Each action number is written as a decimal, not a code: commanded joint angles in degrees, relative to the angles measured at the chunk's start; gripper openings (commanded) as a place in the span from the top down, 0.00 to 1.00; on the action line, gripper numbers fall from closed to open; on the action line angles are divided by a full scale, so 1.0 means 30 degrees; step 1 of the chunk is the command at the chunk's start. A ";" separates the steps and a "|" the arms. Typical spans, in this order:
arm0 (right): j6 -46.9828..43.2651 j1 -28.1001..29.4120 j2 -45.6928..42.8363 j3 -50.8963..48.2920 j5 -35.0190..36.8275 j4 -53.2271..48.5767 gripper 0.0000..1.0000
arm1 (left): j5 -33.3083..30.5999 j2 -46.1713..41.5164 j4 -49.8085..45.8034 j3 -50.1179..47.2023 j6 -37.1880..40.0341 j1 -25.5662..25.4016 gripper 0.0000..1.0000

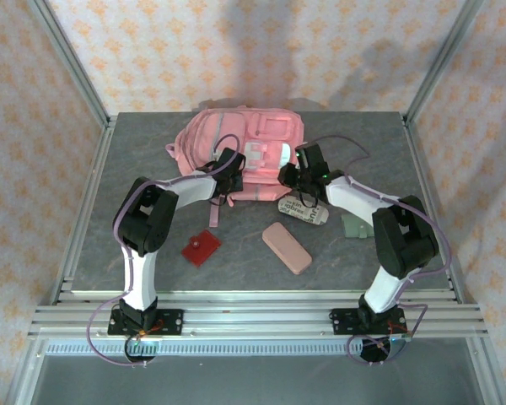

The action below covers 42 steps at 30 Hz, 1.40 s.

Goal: Pack the student bag

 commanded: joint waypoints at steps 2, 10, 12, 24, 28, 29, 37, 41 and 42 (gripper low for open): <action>0.0224 0.0373 -0.0702 -0.0088 -0.1066 0.0454 0.73 | 0.0388 -0.0816 -0.2263 -0.0157 0.1030 0.0093 1.00; 0.2787 0.1380 -0.0008 -0.0294 -0.5414 0.3000 0.58 | 0.3061 -0.3314 -0.3937 0.0412 0.1887 0.0052 1.00; 0.3908 0.1418 0.0491 -0.0424 -0.6274 0.3944 0.55 | 0.3551 -0.3503 -0.4089 0.0418 0.1876 -0.0012 1.00; 0.8709 0.1477 0.4442 0.0680 -0.7177 0.6332 0.51 | 0.3310 -0.3953 -0.3196 -0.1687 0.1949 -0.0646 1.00; 0.9305 0.1455 0.5244 0.1239 -0.5880 0.5711 0.57 | 0.2419 -0.3854 -0.2613 -0.2404 0.2025 -0.0676 1.00; 0.9584 0.1422 0.5457 0.1313 -0.5723 0.5698 0.60 | 0.2181 -0.3824 -0.2411 -0.2577 0.2045 -0.0671 1.00; 0.9989 0.1418 0.5994 0.1221 -0.5783 0.6287 0.68 | 0.1170 -0.3108 -0.1181 -0.2991 0.1647 -0.0712 0.78; 0.9799 0.1418 0.5864 0.1280 -0.5715 0.6159 0.69 | 0.0937 -0.2928 -0.0741 -0.2924 0.1525 -0.0708 0.77; 0.9781 0.1418 0.5839 0.1310 -0.5717 0.6129 0.70 | 0.0935 -0.2871 -0.0654 -0.2899 0.1554 -0.0713 0.77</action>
